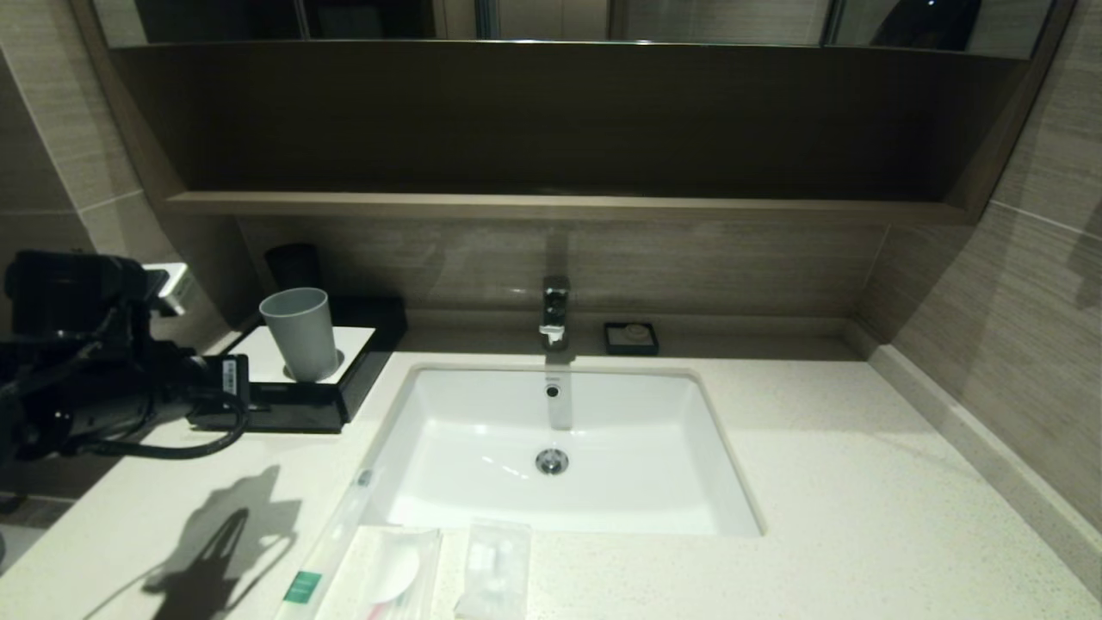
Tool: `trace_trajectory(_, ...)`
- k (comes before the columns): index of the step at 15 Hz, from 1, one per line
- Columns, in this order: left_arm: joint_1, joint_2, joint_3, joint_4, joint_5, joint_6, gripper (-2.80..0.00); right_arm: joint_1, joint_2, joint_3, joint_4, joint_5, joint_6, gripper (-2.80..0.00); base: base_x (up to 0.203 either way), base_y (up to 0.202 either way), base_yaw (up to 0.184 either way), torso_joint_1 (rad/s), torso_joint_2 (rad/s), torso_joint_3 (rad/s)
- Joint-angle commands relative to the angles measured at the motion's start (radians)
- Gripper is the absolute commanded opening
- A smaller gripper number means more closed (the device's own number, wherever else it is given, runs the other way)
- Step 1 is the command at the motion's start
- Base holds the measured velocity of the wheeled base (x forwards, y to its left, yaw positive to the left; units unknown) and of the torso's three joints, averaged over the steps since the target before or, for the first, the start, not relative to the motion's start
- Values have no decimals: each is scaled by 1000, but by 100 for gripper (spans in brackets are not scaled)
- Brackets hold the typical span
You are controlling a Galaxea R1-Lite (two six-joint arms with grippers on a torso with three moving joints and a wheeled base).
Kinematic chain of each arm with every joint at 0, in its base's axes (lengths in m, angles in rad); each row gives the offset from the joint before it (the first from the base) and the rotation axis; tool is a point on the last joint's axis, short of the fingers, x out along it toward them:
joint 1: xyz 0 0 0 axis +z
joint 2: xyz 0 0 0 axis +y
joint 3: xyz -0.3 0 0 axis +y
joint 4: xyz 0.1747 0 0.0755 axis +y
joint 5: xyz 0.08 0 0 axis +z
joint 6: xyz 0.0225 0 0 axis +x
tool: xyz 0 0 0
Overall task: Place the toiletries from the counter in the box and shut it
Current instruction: Pick up the cup
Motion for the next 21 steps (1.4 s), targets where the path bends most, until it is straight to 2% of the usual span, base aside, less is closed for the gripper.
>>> trace_trajectory(1, -32, 15, 11, -1, 0, -2, -280, 0, 0, 2, -1, 0, -1, -280, 0, 0, 0, 0, 0, 0)
trace_trajectory(6, -45, 50, 10, -34, 8, -2, -280, 0, 0, 2, -1, 0, 0, -280, 0, 0, 0, 0, 0, 0)
trace_trajectory(10, -45, 93, 32, -96, 56, 0, -280, 0, -1, 2, -1, 0, -1, -280, 0, 0, 0, 0, 0, 0)
trace_trajectory(15, -45, 119, 53, -161, 58, 0, -280, 0, -2, 2, -1, 0, 0, -280, 0, 0, 0, 0, 0, 0)
trace_trajectory(21, -33, 149, 54, -182, 56, -7, -280, 0, -1, 2, -1, 0, -1, -280, 0, 0, 0, 0, 0, 0)
